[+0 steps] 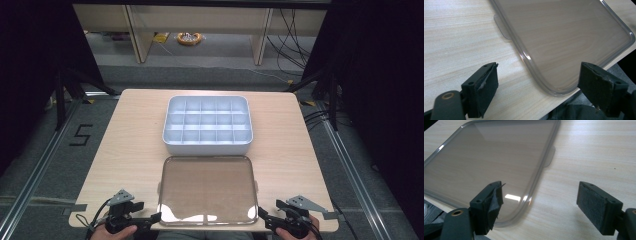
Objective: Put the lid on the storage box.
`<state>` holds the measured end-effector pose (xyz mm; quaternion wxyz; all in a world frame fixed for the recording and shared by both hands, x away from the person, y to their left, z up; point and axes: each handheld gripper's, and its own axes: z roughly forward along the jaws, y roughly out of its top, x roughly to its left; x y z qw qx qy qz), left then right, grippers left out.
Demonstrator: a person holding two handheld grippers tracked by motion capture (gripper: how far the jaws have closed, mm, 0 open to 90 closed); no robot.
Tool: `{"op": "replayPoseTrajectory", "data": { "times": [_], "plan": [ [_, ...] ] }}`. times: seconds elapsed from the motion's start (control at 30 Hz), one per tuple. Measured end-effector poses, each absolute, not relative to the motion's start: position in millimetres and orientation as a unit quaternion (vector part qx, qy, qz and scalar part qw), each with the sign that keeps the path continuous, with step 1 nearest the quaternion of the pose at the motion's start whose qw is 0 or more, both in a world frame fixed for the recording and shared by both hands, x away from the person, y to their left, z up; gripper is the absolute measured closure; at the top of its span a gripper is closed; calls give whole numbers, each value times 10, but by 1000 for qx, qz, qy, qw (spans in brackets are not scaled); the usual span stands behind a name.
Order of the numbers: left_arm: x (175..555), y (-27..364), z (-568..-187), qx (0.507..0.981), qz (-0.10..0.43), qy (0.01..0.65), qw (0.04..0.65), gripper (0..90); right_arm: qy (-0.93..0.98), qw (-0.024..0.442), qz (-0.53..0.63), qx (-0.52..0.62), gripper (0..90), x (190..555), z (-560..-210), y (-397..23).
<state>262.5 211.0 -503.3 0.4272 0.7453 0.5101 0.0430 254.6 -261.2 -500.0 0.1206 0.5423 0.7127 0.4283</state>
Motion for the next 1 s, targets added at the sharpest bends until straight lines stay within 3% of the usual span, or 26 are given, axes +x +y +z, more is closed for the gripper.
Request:
{"op": "replayPoseTrajectory", "data": {
  "times": [0.33,0.43,0.63,0.8,1.0],
  "plan": [
    [2625,2107,-5039,746,38,505,431,157,706,86,438,550,224,2543,-5000,-2603],
    [2616,2098,-5039,748,34,497,439,161,706,89,440,548,284,2557,-5007,-2603],
    [2620,2072,-5042,751,28,491,441,196,681,58,454,571,298,2574,-5005,-2564],
    [2620,2017,-5052,752,24,487,443,208,686,64,464,557,291,2639,-5045,-2545],
    [2648,2002,-5050,752,34,492,437,294,676,52,478,559,256,2698,-5074,-2526]
  ]
}}
